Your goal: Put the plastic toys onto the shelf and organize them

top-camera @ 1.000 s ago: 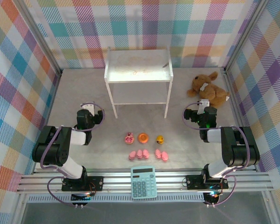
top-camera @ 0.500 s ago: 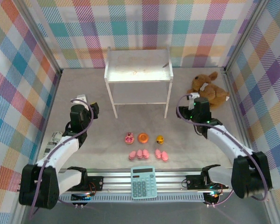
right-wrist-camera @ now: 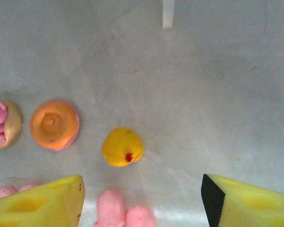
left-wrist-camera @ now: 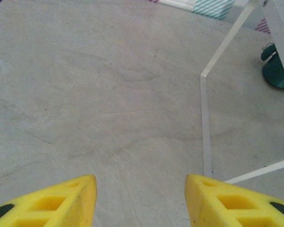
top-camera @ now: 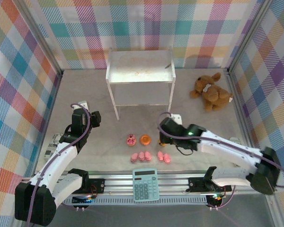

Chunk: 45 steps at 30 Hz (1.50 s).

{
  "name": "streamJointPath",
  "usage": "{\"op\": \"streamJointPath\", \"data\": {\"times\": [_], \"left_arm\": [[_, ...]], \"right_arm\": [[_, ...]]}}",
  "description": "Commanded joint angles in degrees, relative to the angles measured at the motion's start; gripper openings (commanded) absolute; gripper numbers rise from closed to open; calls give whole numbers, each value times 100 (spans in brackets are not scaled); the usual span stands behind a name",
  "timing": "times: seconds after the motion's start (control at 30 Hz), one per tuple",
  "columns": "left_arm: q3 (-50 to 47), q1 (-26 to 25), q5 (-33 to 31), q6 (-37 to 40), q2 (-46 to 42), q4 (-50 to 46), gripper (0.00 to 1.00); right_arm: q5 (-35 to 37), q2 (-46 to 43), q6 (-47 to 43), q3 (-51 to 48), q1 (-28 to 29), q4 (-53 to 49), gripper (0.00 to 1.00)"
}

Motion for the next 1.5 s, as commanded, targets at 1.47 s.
{"op": "streamJointPath", "data": {"times": [1.47], "left_arm": [[250,-101,-242,57,-25,-302,53]], "right_arm": [[-915,1917,875,18,-286,930,54]]}}
